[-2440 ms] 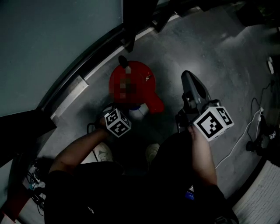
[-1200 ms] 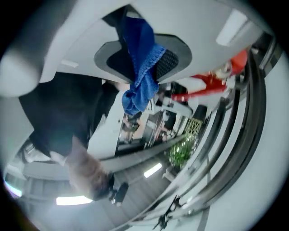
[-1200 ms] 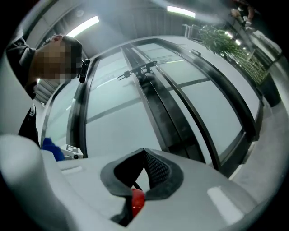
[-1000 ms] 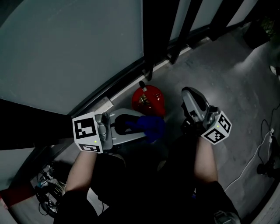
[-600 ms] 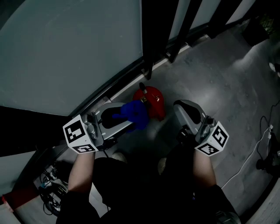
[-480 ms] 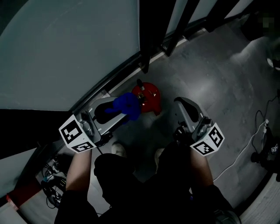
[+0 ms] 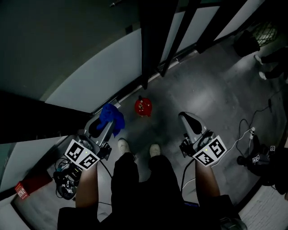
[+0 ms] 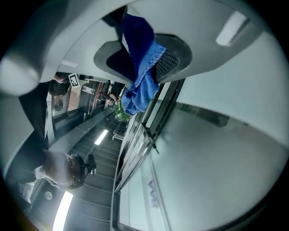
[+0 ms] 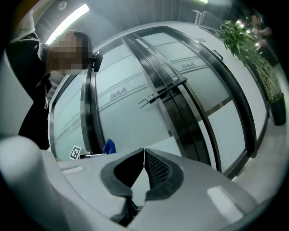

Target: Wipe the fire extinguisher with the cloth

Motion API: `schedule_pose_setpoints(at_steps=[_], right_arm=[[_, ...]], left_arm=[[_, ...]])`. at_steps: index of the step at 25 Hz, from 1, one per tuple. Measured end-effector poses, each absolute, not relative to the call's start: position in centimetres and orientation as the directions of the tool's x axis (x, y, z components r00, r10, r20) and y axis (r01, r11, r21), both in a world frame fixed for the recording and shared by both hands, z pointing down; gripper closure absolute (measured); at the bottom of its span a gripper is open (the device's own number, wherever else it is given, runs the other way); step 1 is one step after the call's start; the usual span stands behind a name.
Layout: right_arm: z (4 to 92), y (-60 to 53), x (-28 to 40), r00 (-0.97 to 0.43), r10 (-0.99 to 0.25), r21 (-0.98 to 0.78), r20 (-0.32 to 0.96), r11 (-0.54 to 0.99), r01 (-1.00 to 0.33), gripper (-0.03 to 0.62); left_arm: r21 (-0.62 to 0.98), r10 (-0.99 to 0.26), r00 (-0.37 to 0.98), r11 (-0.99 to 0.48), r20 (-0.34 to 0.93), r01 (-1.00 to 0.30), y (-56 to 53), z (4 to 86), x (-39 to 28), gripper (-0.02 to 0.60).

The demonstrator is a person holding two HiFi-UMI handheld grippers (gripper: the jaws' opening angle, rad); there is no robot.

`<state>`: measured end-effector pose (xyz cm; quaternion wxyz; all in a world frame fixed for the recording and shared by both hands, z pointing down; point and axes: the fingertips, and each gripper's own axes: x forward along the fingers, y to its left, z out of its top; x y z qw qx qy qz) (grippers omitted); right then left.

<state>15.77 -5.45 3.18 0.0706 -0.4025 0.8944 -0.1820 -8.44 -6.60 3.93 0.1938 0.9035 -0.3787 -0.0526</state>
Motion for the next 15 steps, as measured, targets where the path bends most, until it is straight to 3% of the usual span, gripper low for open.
schedule_pose_setpoints(at_steps=[6, 15], right_arm=[[-11.0, 0.4, 15.6, -0.640, -0.768, -0.277, -0.007, 0.616, -0.737, 0.589], [-14.2, 13.9, 9.6, -0.507, -0.861, -0.260, -0.030, 0.497, -0.828, 0.589]], left_arm=[[0.295, -0.760, 0.649, -0.628, -0.034, -0.720, -0.7, -12.1, -9.8, 0.454], [0.287, -0.758, 0.647, -0.641, -0.088, -0.712, 10.8, -15.6, -17.6, 0.454]])
